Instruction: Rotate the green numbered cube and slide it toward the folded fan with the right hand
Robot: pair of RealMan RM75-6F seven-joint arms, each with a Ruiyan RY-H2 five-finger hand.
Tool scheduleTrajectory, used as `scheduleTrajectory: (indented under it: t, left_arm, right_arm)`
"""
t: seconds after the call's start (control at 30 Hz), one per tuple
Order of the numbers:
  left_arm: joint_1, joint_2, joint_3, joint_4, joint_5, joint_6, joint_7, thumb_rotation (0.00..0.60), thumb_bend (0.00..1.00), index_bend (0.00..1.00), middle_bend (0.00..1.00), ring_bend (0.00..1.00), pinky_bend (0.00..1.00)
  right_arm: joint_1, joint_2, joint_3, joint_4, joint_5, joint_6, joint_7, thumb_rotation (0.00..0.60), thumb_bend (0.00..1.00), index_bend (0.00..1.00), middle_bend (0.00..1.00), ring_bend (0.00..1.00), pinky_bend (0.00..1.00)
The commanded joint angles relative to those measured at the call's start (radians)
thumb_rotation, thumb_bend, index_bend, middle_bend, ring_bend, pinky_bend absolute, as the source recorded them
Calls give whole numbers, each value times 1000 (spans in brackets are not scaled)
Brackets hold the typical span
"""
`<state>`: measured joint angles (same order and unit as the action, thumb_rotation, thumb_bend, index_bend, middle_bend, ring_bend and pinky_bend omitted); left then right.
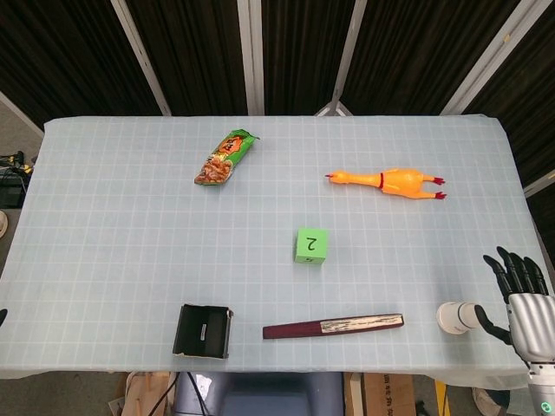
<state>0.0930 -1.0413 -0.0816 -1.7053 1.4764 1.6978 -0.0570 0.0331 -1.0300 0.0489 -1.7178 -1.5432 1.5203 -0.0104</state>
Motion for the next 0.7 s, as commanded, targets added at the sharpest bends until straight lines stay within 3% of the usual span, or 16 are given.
scheduleTrajectory:
  t: [0.03,0.17,0.27,0.47,0.7]
  left_arm:
    - [5,0,3,5,15,13,-3,600,258,33,5,40,159]
    - [-1,1,-1,0,-6,-6,-3,600,258,31,5,40,160]
    - [-2,2,-6,-2,-10,-6,-1,600,257,31,5,40,160]
    - [1,0,-5,0,-5,2,-6,600,257,31,4,40,160]
    - [-4,1,-8,-3,-17,-12,3,600,257,31,3,40,161]
  right_arm:
    - [1,3,-1,-4,-13,8,7,600,348,130,50,21,0]
    - [4,0,2,6,-23,14,13,600,348,129,50,57,4]
    - [13,-2,3,4,-27,3,12,600,349,129,77,142,76]
    - [82,53,11,-42,-48,-94,-29,600,349,129,290,365,305]
    - [235,140,54,-162,18,-335,-120,600,356,129,605,682,594]
